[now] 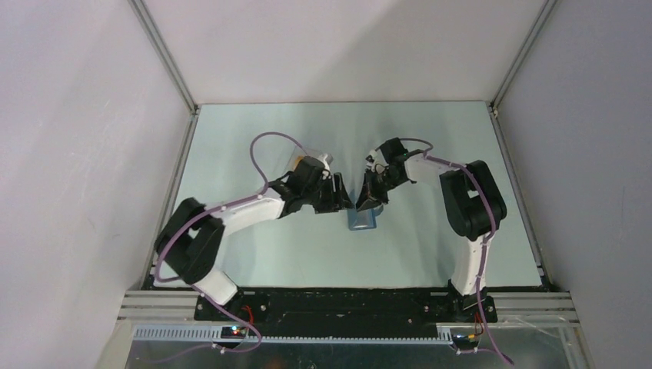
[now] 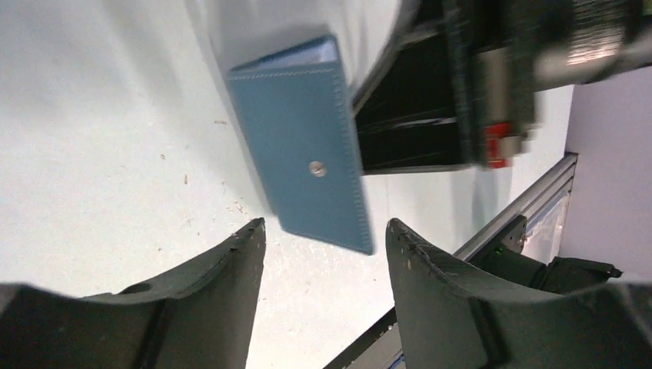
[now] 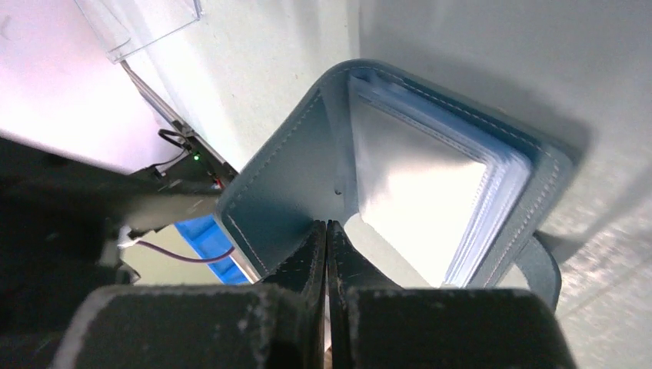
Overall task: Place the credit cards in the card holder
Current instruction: Open the card holder at the center of the board.
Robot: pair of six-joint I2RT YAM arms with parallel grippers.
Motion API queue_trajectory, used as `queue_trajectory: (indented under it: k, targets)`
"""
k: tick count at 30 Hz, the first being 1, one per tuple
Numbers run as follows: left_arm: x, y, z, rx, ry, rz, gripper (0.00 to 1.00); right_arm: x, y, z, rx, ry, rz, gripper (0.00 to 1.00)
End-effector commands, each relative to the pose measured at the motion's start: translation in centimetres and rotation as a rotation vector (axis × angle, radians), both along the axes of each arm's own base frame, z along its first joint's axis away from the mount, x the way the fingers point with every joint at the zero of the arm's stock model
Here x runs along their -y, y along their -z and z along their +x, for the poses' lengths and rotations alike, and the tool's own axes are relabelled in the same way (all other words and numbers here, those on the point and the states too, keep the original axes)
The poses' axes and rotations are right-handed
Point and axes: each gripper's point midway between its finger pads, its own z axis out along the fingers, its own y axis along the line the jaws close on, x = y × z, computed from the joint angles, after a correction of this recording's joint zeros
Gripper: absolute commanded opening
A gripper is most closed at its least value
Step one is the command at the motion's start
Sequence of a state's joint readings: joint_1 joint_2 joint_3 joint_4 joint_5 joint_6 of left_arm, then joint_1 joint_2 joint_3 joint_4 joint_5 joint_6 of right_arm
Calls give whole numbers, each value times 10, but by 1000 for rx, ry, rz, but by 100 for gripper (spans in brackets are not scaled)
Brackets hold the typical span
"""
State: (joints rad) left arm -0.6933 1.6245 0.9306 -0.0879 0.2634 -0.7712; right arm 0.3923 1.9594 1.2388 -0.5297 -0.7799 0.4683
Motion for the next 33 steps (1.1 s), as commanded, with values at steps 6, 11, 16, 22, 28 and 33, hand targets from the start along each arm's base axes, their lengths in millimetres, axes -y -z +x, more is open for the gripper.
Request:
queue_trajectory:
  k: [6,11,16,22,28,33]
  targets:
    - [-17,-27,7,106,-30,46,54,-29,14,2,41,-73,-123,2]
    - [-15,-11,9,66,-33,68,45,-26,25,1,64,-91,-216,2]
    - [-17,-25,11,111,-36,58,44,-34,22,4,66,-78,-188,3]
    - [-31,-25,7,120,-51,100,46,-49,-2,8,90,-69,-90,4]
    - [-42,-35,6,143,-69,97,58,-58,-17,9,108,-74,-48,4]
    - [-58,-45,9,166,-92,88,57,-71,-26,9,122,-90,0,3]
